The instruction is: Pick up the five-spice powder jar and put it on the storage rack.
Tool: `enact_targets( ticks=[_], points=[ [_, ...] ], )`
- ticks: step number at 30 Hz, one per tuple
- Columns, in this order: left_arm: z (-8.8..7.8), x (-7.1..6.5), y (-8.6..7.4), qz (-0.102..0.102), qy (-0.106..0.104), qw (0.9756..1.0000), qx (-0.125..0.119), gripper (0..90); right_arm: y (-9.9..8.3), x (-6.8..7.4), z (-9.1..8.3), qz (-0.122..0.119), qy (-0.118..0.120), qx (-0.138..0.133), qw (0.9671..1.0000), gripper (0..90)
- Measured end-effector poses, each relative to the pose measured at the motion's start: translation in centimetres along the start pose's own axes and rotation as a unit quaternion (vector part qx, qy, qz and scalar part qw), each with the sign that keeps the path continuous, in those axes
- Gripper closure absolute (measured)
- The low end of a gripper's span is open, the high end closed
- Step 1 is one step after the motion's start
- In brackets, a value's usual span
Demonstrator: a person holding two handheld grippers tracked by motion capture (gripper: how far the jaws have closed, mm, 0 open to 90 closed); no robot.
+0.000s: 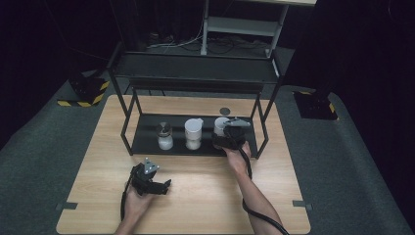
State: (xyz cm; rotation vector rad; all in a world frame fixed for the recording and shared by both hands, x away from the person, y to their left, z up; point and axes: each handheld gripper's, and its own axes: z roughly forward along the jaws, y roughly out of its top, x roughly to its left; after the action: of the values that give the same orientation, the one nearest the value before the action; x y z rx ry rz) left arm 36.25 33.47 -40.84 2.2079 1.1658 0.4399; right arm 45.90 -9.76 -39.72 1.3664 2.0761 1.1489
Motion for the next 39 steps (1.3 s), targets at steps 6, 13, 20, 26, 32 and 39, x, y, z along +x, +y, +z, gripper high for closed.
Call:
enact_targets(
  ticks=[6,13,20,26,32,39],
  points=[
    [0.00,0.00,0.00,0.000,0.000,1.0000,0.000,1.2,-0.14,-0.04,0.11,0.000,0.001,0.001,1.0000,30.2],
    [0.00,0.00,0.00,0.000,0.000,1.0000,0.000,1.2,-0.33,-0.24,0.11,-0.001,0.004,0.000,1.0000,30.1],
    [0.00,0.00,0.00,0.000,0.000,1.0000,0.000,1.2,-0.45,-0.29,0.06,-0.004,0.007,-0.001,1.0000,30.0],
    [0.00,0.00,0.01,0.000,0.000,1.0000,0.000,1.2,-0.59,-0.37,0.04,-0.005,0.008,-0.003,0.9999,29.9],
    [0.00,-0.01,0.00,0.000,0.000,1.0000,0.000,1.2,-0.62,-0.40,0.06,-0.005,0.009,-0.003,0.9999,29.8],
    [0.00,-0.01,0.00,0.000,0.000,1.0000,0.000,1.2,-0.58,-0.56,0.01,-0.004,0.012,-0.002,0.9999,28.9]
  ],
)
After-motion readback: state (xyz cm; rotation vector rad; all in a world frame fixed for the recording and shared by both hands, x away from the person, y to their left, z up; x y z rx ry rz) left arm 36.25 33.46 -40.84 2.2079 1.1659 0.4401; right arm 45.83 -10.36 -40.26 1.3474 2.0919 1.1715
